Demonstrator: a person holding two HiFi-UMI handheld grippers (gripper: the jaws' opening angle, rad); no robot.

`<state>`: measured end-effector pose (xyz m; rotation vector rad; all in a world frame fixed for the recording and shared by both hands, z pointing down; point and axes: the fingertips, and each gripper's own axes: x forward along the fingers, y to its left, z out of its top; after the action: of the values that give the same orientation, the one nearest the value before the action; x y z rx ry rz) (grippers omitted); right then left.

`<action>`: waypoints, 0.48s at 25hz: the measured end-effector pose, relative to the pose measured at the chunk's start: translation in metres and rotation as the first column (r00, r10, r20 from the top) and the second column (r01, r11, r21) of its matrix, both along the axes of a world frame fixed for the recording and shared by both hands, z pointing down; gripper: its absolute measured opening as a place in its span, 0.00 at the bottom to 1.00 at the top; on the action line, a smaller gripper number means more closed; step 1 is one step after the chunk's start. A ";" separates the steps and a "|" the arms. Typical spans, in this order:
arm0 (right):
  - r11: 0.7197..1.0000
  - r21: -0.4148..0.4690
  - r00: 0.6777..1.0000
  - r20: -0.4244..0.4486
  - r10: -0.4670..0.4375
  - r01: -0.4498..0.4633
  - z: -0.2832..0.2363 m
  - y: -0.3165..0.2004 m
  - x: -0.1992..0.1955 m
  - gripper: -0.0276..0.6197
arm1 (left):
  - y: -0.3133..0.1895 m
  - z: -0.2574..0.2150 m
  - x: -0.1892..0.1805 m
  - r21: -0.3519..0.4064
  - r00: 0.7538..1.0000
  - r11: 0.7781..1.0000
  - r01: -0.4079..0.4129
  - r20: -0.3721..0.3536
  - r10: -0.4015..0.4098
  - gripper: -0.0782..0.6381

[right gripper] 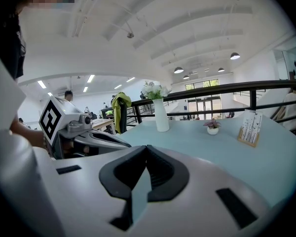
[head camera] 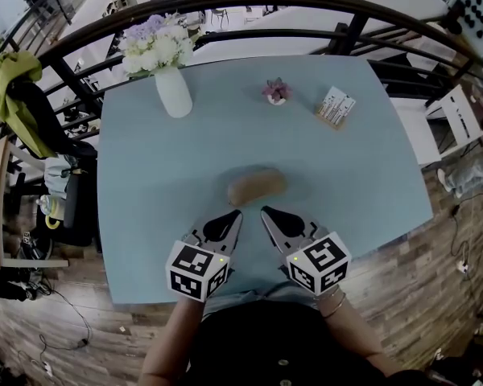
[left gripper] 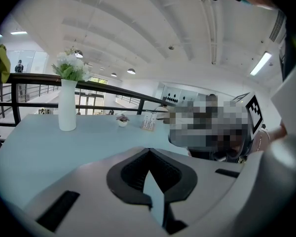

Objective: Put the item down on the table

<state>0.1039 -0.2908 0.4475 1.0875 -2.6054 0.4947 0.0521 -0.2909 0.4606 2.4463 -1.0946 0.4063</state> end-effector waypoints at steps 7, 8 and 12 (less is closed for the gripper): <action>1.000 -0.009 1.000 -0.001 0.001 -0.001 0.003 0.001 0.001 0.05 | 0.000 0.002 0.002 -0.014 1.000 1.000 -0.008 -0.011 0.008 0.13; 1.000 -0.009 1.000 -0.001 0.000 0.000 0.004 0.001 0.001 0.05 | 0.000 0.002 0.002 -0.015 1.000 1.000 -0.009 -0.012 0.009 0.13; 1.000 -0.014 1.000 0.002 -0.014 0.014 0.007 0.001 -0.001 0.05 | 0.001 0.003 0.004 -0.025 1.000 1.000 -0.017 -0.025 0.016 0.13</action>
<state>0.1029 -0.2901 0.4542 1.0648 -2.6053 0.5098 0.0566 -0.2903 0.4639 2.4333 -1.0533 0.3911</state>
